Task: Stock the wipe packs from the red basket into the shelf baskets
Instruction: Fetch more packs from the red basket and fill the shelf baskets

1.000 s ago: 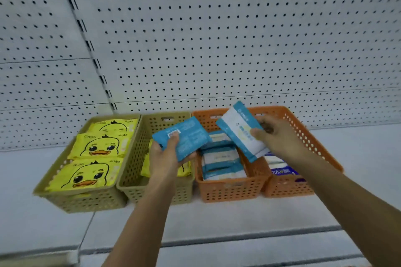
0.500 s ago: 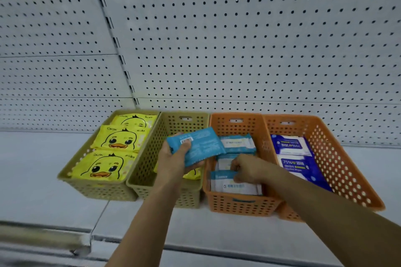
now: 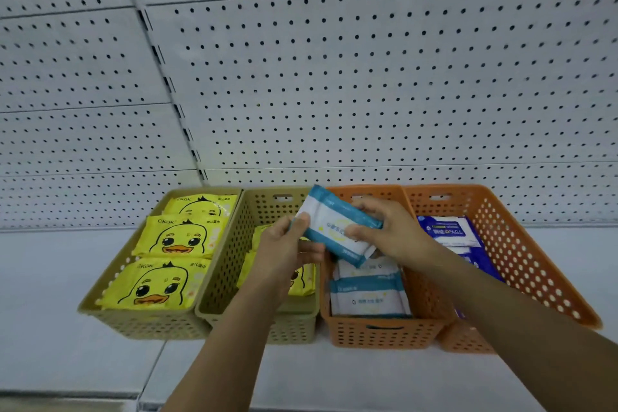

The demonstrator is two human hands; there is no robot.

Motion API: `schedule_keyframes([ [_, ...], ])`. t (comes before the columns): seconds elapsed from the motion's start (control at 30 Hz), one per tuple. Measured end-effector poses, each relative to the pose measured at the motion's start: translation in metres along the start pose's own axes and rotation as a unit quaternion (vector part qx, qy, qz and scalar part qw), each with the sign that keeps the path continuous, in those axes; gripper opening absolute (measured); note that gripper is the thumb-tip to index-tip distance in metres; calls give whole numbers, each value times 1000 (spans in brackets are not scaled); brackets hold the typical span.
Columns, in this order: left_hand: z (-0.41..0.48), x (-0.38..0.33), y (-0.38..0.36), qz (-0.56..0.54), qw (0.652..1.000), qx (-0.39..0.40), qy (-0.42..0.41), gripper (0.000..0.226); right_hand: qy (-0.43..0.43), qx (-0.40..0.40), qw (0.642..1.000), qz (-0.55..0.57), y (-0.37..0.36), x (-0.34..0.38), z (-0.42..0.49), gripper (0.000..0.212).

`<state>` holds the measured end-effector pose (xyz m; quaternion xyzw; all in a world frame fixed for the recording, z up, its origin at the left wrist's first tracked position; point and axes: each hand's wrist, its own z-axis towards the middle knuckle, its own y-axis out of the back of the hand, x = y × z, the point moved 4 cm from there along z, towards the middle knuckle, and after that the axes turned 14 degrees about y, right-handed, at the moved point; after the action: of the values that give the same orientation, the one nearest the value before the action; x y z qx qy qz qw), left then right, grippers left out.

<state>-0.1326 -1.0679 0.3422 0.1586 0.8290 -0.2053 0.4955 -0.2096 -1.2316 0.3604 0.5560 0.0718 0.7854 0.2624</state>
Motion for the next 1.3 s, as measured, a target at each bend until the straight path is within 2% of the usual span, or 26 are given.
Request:
schedule_keyframes([
  [0.1,5,0,7,90,994,-58,-23,23,-47,30,998,-13,3,-13,3,9],
  [0.2,3,5,8,212,972,-91,-51,19,-99,0,992,-79,15,-29,7,8],
  [0.27,-1,17,3,315,946,-57,-43,32,-123,23,977,-173,18,-37,12,6],
  [0.37,-6,33,-3,400,915,-4,-41,52,-159,112,940,-281,13,-47,19,9],
  [0.5,-4,34,-2,432,898,-14,-81,57,-182,136,894,-387,14,-58,21,18],
  [0.67,2,41,-2,433,896,-15,-99,53,-198,274,843,-420,-8,-78,15,32],
  [0.77,9,45,0,440,893,-16,-99,55,-163,246,807,-512,-18,-87,11,45],
  [0.8,10,45,1,447,888,-20,-106,56,-159,243,807,-514,-22,-88,7,53],
  [0.87,14,47,1,457,882,-22,-115,58,-179,267,832,-452,-35,-89,-6,64],
  [0.97,17,50,1,460,880,-22,-116,58,-242,312,845,-361,-44,-91,-25,67],
  [1.1,18,50,0,482,862,-39,-151,51,-271,332,840,-333,-42,-84,-25,65],
  [1.2,17,49,-2,514,839,-48,-174,47,-267,314,852,-322,-48,-60,-27,63],
  [1.3,12,45,-4,534,820,-53,-200,49,-270,244,893,-266,-54,-23,-45,59],
])
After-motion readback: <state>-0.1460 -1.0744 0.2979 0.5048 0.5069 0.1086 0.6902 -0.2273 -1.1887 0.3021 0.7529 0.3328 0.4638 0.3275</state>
